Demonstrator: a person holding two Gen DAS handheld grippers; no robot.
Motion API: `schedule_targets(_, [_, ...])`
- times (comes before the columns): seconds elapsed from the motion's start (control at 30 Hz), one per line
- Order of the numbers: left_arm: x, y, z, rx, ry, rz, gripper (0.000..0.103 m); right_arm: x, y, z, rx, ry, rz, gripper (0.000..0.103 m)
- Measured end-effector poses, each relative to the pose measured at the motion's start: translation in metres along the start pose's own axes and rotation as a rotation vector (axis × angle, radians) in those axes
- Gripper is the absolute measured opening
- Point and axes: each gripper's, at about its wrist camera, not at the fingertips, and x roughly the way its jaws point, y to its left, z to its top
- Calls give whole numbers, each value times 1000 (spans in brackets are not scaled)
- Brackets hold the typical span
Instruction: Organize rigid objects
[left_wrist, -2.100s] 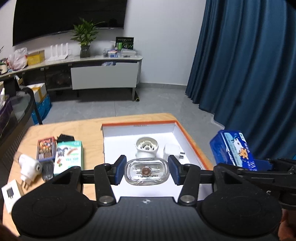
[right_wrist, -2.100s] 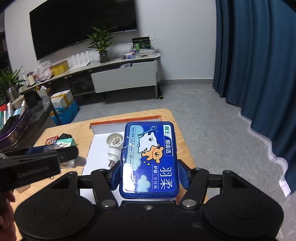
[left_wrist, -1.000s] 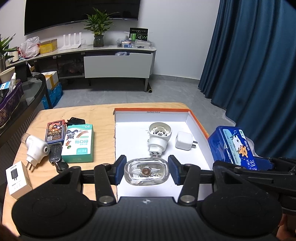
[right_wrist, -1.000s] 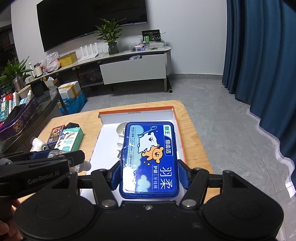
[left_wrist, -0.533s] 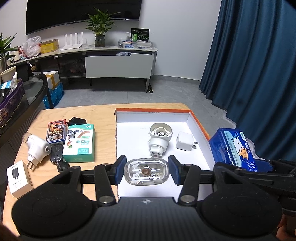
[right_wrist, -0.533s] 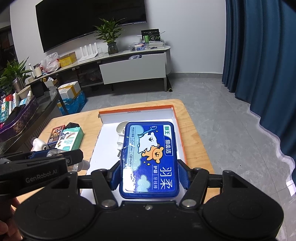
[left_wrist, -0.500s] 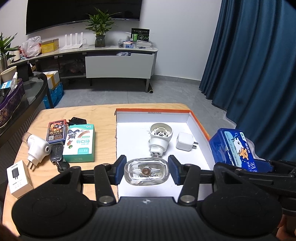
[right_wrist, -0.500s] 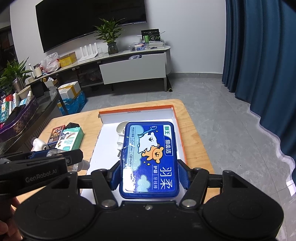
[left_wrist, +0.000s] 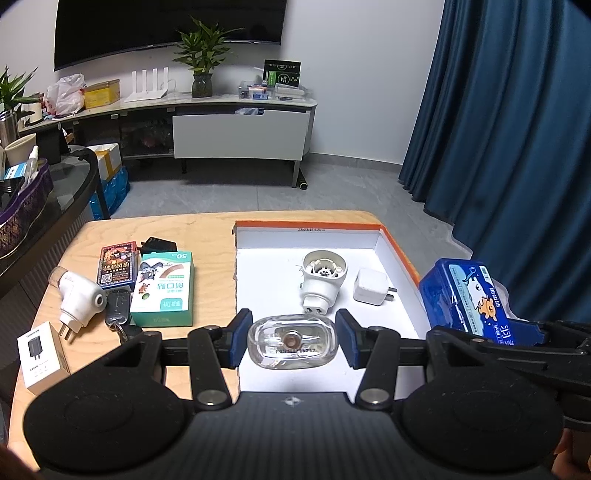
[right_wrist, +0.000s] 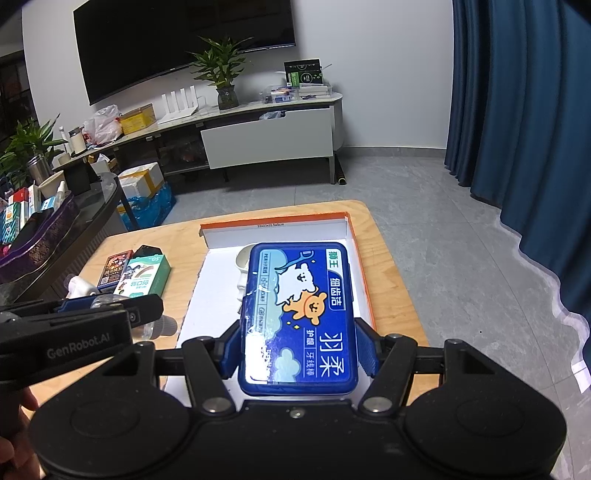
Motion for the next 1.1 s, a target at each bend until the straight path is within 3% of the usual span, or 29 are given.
schedule_targets(1.1, [-2, -2, 1, 3, -7, -10, 50, -3, 3, 1, -6, 6, 7, 73])
